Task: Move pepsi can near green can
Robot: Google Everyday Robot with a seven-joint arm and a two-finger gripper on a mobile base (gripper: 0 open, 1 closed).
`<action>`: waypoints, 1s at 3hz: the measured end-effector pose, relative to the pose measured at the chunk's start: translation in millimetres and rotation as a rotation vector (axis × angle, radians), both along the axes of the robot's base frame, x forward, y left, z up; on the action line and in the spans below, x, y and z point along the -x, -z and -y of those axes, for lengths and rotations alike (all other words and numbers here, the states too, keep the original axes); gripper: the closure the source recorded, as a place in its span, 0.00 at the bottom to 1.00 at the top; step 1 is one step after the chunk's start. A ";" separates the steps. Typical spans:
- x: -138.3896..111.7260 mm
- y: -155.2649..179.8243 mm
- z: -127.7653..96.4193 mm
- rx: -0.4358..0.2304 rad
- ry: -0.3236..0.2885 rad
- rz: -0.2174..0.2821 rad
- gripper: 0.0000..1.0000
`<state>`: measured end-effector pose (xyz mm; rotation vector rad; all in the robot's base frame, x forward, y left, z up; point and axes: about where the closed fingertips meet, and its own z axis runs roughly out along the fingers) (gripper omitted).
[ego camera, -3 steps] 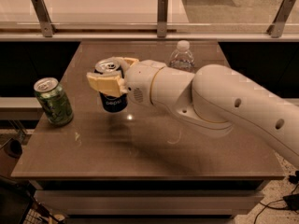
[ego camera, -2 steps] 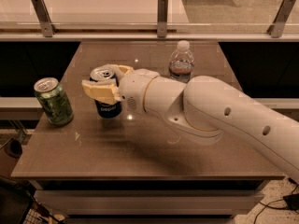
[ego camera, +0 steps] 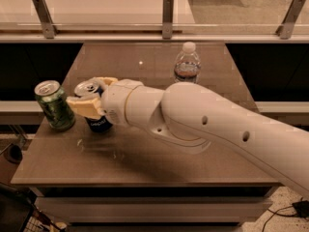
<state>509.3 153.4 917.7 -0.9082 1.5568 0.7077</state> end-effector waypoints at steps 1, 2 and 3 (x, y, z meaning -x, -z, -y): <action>5.8 8.9 -13.7 0.037 -0.009 0.000 1.00; 4.3 15.0 -21.7 0.027 -0.021 0.009 1.00; 3.3 22.5 -22.8 0.018 -0.024 0.002 1.00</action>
Offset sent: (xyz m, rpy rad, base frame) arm -0.0003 0.0310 -0.0312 0.0049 -0.0052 0.0415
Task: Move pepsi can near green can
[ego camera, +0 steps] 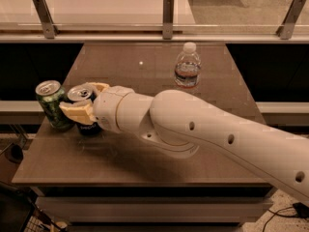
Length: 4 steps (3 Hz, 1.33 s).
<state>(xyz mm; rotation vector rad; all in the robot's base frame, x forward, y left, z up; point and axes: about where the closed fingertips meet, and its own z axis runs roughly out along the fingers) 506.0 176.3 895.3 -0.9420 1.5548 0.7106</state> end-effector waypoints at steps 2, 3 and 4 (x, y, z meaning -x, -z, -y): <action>1.2 -1.9 -1.6 0.001 -0.003 0.002 0.61; 2.3 -2.8 -3.2 0.002 -0.005 0.004 0.36; 3.3 -3.7 -4.7 0.004 -0.008 0.007 0.14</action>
Offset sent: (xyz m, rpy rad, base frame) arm 0.0000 0.0000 0.0010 -0.0001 0.0000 0.0000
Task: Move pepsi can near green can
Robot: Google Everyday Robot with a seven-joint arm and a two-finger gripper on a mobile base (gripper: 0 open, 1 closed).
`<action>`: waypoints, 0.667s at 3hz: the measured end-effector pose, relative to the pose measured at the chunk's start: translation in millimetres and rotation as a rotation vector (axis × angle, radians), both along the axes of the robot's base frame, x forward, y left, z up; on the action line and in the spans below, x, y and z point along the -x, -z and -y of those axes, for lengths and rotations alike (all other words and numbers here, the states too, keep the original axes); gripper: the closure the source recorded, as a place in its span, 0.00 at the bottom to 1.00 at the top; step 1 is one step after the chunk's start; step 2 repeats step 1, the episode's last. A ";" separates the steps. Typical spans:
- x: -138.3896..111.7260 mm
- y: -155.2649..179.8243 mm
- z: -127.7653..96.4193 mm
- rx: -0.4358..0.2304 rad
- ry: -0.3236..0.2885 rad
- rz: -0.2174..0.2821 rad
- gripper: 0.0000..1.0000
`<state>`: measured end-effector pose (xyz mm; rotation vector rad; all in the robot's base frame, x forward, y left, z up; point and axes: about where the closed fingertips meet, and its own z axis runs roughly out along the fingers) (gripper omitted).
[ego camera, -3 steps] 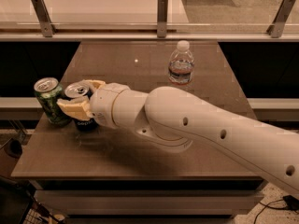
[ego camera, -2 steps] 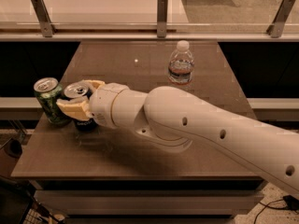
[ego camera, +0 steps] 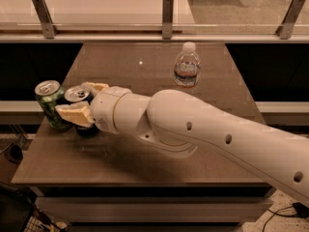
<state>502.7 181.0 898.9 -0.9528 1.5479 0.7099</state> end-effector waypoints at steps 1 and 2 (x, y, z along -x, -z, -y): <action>1.1 -0.9 -1.6 0.001 -0.003 0.002 0.00; 1.1 -0.9 -1.6 0.001 -0.003 0.002 0.00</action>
Offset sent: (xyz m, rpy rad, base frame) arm 0.0000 0.0000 0.0000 0.0000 0.0000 0.0000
